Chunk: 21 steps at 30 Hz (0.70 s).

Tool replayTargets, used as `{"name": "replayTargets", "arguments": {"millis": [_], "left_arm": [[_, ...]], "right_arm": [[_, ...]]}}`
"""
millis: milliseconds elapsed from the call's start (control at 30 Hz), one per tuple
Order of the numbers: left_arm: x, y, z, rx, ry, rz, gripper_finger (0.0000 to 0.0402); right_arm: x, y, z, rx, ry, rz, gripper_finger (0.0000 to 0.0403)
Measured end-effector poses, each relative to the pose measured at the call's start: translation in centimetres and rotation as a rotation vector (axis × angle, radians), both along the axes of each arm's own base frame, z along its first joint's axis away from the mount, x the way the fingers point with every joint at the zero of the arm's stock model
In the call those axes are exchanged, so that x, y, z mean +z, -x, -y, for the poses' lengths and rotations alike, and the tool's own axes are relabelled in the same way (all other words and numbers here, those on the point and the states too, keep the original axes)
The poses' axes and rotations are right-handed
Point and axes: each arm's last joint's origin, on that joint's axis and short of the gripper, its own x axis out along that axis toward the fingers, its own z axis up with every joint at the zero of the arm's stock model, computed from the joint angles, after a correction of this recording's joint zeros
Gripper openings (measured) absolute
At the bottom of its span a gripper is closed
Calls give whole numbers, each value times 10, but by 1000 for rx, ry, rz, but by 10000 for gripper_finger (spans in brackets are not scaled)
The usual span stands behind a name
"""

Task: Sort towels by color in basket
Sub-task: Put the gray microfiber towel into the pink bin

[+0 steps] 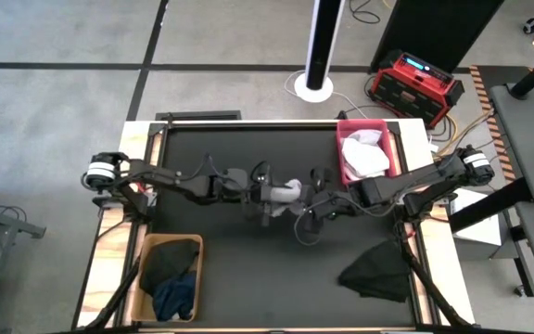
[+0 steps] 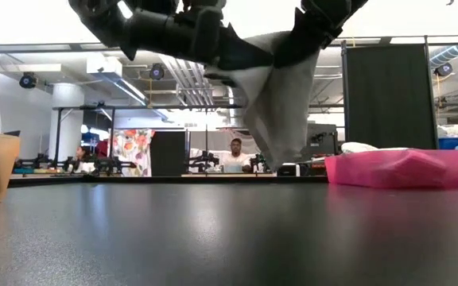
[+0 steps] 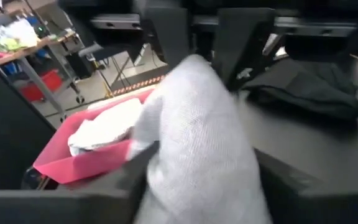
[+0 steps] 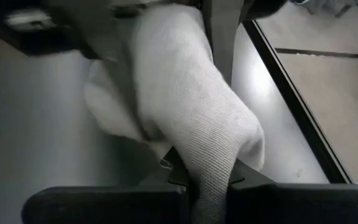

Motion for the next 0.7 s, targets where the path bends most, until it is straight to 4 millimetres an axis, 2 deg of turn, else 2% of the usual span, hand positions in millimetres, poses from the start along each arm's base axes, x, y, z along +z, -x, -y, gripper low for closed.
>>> {"name": "replayTargets", "arguments": {"millis": [133, 167, 333, 600, 700], "left_arm": [[-3, -3, 0, 9, 2, 25, 39], [-3, -3, 0, 12, 13, 27, 25], [4, -1, 0, 61, 34, 56, 23], [16, 5, 0, 80, 75, 94, 23], [23, 10, 0, 78, 76, 116, 23]], "right_arm": [[-1, 1, 0, 0, -1, -11, 24], [-1, 1, 0, -4, -3, -9, 32], [5, 6, 0, -32, -42, 22, 97], [26, 31, 5, -89, -109, 54, 222], [27, 40, 7, -101, -127, 69, 259]]}}
